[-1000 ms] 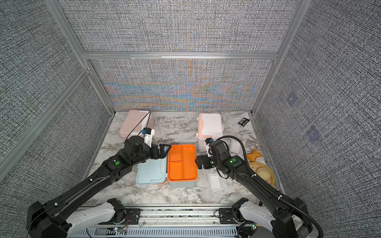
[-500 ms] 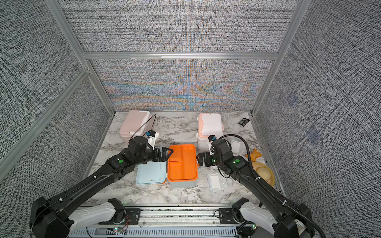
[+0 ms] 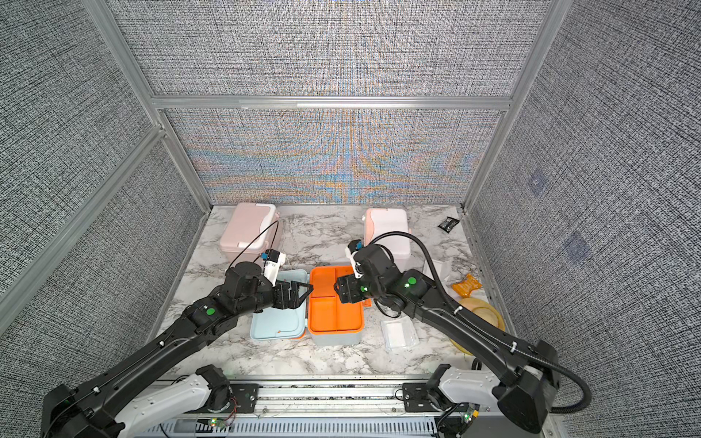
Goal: Open first aid kits and take out gauze
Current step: Pick up the compartment layer from the first aid kit.
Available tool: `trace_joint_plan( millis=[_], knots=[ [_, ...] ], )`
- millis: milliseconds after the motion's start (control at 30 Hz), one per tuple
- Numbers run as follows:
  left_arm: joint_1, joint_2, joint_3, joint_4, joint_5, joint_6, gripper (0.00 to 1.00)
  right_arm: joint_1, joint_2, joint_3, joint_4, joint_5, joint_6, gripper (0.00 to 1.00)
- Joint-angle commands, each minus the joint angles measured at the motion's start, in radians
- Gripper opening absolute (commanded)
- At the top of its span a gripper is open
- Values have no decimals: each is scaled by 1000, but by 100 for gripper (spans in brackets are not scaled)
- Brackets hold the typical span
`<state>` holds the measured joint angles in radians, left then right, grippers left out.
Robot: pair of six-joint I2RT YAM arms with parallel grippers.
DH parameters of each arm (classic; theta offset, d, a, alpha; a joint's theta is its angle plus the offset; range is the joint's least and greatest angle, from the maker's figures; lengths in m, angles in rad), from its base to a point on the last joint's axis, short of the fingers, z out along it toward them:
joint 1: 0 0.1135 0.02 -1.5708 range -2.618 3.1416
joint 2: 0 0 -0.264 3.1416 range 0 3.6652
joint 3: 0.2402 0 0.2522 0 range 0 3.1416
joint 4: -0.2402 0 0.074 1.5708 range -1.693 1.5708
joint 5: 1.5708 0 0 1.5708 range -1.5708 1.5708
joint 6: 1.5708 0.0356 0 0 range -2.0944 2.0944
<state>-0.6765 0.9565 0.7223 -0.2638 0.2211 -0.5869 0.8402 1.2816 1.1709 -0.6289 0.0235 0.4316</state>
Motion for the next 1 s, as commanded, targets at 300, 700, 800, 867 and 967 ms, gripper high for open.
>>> trace_joint_plan(
  millis=[300, 700, 800, 867, 967],
  knots=[
    [29, 4, -32, 5, 112, -31, 100, 83, 330, 252, -208, 241, 180, 53],
    [32, -70, -73, -5, 115, -71, 100, 95, 511, 354, -271, 257, 278, 34],
    [32, -74, -80, -2, 117, -78, 100, 99, 550, 371, -290, 257, 302, 29],
    [32, -74, -84, 1, 119, -80, 100, 101, 569, 370, -290, 253, 322, 24],
    [31, -78, -90, 9, 121, -85, 100, 104, 587, 367, -289, 249, 350, 15]
  ],
)
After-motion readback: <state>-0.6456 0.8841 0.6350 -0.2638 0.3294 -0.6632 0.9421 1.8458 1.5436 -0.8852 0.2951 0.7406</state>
